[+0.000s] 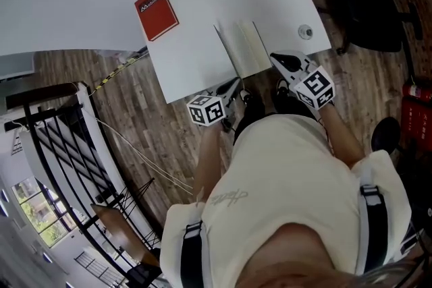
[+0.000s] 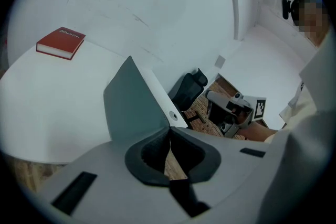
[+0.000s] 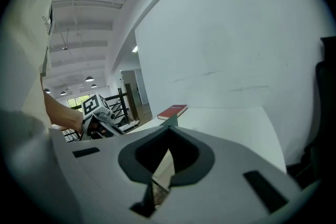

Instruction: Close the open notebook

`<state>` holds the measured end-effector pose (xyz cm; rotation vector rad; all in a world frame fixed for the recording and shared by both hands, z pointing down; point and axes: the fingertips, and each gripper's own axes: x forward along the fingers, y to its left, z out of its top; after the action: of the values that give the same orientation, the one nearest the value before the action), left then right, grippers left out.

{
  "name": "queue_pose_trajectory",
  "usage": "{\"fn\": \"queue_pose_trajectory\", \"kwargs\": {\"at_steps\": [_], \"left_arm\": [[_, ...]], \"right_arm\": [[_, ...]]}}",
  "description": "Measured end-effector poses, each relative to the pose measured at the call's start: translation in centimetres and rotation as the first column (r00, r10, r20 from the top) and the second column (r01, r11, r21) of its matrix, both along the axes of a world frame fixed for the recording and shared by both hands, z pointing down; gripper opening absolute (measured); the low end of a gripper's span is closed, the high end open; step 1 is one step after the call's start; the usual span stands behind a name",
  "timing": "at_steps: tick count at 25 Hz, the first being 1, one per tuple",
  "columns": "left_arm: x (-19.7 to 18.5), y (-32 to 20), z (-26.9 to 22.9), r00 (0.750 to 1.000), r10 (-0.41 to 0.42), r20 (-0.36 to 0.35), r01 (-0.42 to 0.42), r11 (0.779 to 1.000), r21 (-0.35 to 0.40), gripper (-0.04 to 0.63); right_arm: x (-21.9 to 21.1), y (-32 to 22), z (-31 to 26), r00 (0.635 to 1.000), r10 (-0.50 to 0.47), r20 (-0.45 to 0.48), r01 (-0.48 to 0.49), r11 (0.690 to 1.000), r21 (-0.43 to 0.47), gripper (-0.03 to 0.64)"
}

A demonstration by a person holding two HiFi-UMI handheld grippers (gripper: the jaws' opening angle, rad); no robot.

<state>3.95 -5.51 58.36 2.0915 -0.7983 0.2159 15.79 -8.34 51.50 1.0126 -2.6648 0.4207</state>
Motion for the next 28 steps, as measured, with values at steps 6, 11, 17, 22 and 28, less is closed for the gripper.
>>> {"fn": "queue_pose_trajectory", "kwargs": {"at_steps": [6,11,17,22,28], "left_arm": [[1.5,-0.2,0.3,1.0,-0.004,0.008,0.004,1.0,-0.005,0.02],[3.1,0.0,1.0,0.999,0.005,0.033,-0.005,1.0,-0.008,0.02],[6.0,-0.6,2.6,0.997,0.018,0.071,-0.017,1.0,-0.016,0.021],[7.8,-0.8,4.3,0.989,0.019,0.149,-0.014,0.999,-0.032,0.022],[10.5,0.0,5.4,0.959,0.086,0.271,-0.085,0.996,-0.013,0.024]], "right_arm": [[1.5,0.1,0.3,1.0,0.004,0.01,-0.004,1.0,-0.01,0.008],[2.4,0.6,0.3,1.0,-0.005,0.009,0.005,1.0,-0.012,0.008],[3.6,1.1,0.0,1.0,-0.018,0.013,0.018,1.0,-0.006,0.008],[4.6,1.6,0.3,1.0,-0.005,0.021,0.005,1.0,-0.008,0.008],[7.1,2.1,0.6,0.999,0.031,0.028,-0.03,1.0,-0.008,0.008]]}}
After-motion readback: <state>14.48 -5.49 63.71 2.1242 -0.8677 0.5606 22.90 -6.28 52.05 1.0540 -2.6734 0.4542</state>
